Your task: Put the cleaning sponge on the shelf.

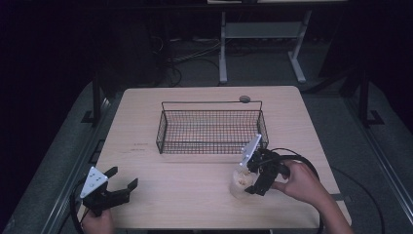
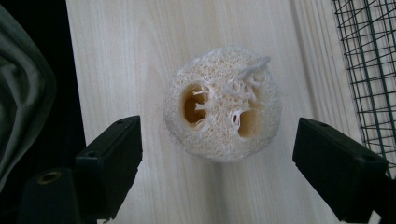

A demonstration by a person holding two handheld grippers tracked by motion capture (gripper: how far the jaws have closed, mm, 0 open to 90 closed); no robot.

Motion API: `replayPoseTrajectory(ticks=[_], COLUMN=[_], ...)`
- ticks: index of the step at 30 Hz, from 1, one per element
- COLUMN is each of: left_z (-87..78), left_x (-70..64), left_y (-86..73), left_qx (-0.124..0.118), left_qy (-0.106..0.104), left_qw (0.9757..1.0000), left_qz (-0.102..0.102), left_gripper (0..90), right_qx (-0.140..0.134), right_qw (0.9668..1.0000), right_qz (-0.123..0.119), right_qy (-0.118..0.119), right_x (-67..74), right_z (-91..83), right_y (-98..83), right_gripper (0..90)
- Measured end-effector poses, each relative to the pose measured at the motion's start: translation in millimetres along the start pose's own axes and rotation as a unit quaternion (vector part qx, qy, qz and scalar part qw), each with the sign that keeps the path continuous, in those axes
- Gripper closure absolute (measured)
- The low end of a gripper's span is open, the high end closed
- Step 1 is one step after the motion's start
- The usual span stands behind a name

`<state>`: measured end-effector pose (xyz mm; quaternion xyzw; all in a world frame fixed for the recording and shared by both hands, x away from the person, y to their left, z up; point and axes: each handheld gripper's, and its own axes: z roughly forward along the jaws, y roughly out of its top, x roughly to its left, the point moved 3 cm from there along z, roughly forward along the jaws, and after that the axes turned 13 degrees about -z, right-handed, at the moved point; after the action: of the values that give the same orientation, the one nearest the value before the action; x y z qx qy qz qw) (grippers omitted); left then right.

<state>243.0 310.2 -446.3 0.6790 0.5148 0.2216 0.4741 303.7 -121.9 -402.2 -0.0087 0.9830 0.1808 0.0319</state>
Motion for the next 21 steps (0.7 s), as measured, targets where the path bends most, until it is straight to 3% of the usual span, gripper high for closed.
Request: replayPoseTrajectory(ticks=[21], left_z=[-0.6], left_x=[0.5], left_y=[0.0], left_qx=[-0.003], left_qy=[0.001], left_qw=[1.0], left_qz=[-0.001], left_gripper=[13.9], right_qx=[0.031], right_qw=[0.9993], right_qz=[-0.016], right_qy=[0.01], right_x=[-7.0], right_z=[17.2], right_y=[15.6], right_gripper=[16.0])
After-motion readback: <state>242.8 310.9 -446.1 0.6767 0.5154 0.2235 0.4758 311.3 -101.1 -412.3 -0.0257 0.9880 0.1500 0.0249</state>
